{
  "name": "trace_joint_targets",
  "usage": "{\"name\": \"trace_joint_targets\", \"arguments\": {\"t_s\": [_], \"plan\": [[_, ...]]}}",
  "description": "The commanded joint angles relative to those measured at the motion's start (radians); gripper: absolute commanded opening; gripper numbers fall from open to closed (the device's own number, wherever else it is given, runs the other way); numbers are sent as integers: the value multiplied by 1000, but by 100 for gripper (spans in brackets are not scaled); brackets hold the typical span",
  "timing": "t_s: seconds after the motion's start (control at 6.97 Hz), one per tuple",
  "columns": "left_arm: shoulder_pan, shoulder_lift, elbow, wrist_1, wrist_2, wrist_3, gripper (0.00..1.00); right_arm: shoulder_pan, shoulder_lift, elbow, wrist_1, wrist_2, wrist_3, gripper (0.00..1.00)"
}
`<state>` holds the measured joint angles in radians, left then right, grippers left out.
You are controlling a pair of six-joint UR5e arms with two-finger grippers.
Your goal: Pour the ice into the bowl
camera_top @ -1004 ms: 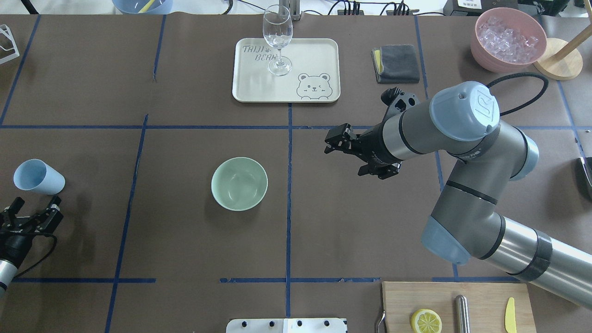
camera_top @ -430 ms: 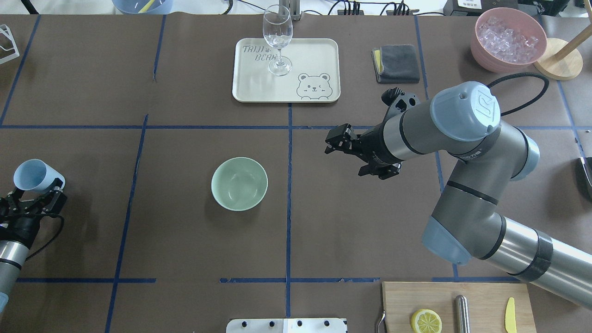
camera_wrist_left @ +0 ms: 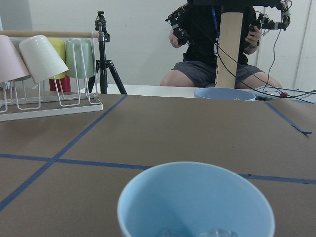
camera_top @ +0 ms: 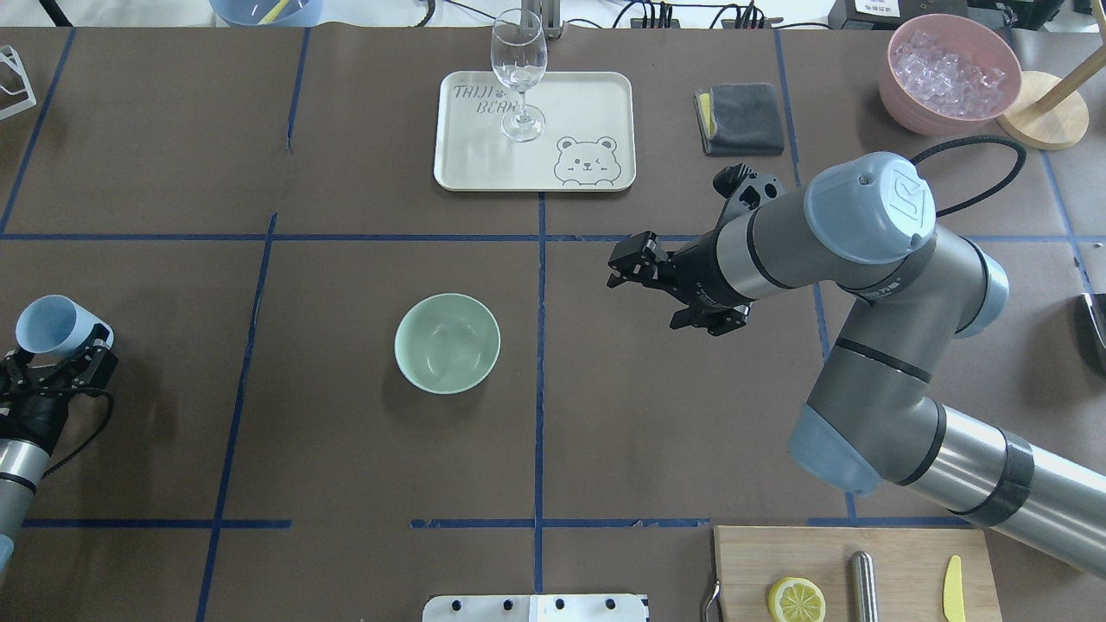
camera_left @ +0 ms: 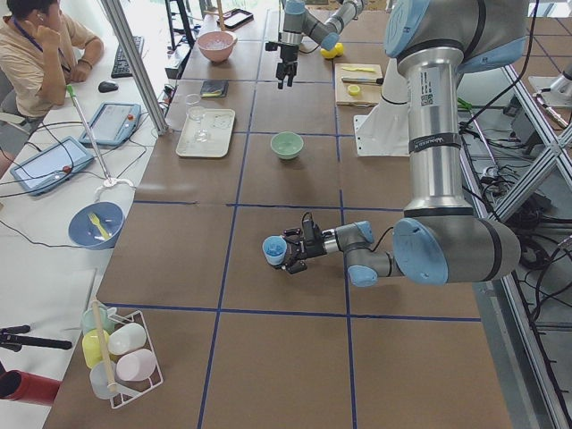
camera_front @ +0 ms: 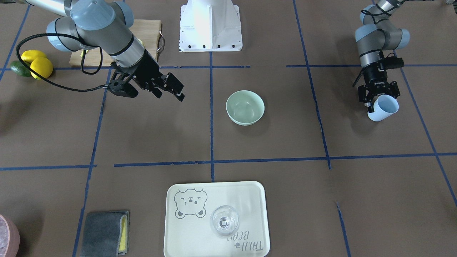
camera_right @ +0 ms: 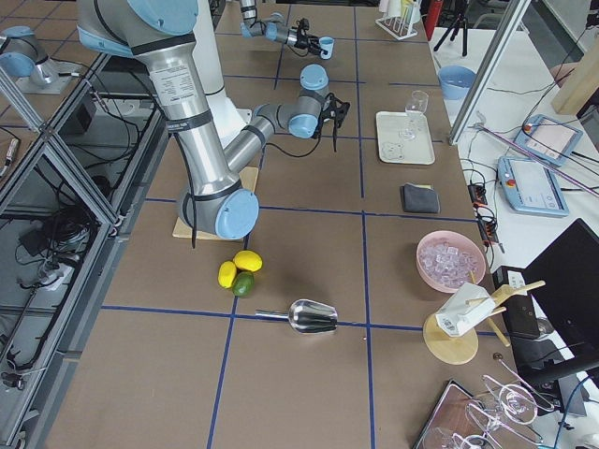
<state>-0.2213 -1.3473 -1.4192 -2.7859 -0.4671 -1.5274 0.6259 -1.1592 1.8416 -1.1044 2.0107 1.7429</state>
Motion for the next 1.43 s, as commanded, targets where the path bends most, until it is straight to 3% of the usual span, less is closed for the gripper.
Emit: {"name": "trace_joint_targets", "arguments": {"t_s": [0.0, 0.72, 0.86, 1.15, 1.29], "plan": [[-27, -47, 8, 0, -2, 67, 99, 0, -2, 2, 0, 0, 1, 100], [-69, -73, 65, -1, -18, 69, 99, 0, -4, -1, 0, -1, 1, 100], [-69, -73, 65, -1, -19, 69, 88, 0, -4, -1, 0, -1, 1, 100], [-84, -72, 56, -18, -21, 137, 17, 0, -4, -1, 0, -4, 1, 100], [-96, -69, 30, -140, -21, 268, 0, -2, -2, -2, 0, -4, 1, 100]]}}
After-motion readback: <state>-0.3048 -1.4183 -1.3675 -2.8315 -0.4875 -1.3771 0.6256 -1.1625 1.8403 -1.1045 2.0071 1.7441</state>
